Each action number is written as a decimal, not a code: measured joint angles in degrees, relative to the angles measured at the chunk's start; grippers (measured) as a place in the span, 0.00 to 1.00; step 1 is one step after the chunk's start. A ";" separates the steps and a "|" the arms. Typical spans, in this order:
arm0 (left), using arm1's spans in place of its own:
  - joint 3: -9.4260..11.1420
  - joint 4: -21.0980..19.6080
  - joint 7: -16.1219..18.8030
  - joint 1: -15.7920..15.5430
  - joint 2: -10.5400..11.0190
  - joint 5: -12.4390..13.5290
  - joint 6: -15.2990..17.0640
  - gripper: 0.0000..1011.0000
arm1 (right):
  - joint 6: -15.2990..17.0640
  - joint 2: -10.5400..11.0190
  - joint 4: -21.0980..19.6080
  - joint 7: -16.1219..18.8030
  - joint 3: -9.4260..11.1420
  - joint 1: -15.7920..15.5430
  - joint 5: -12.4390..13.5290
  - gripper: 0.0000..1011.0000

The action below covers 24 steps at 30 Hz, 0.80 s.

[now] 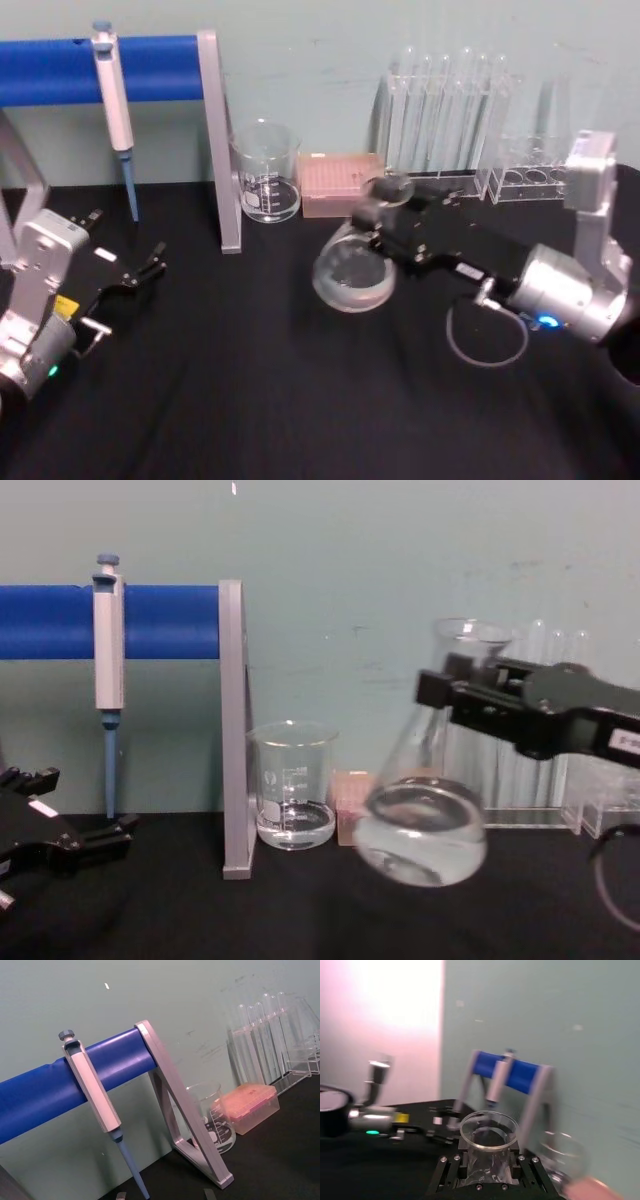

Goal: Grasp the erlenmeyer flask with one hand, shake it three times, then place it back.

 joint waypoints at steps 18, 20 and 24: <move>0.00 0.00 0.00 0.00 0.00 0.00 0.00 0.99 | -1.97 -1.44 4.18 16.39 -9.13 7.38 4.47 0.45; 0.00 0.00 0.00 0.00 0.00 0.00 0.00 0.99 | -1.97 -1.36 4.22 16.26 -9.22 7.38 4.72 0.45; 0.00 0.00 0.00 0.00 0.00 0.00 0.00 0.99 | -1.99 -0.84 4.10 13.93 -8.93 6.79 5.31 0.45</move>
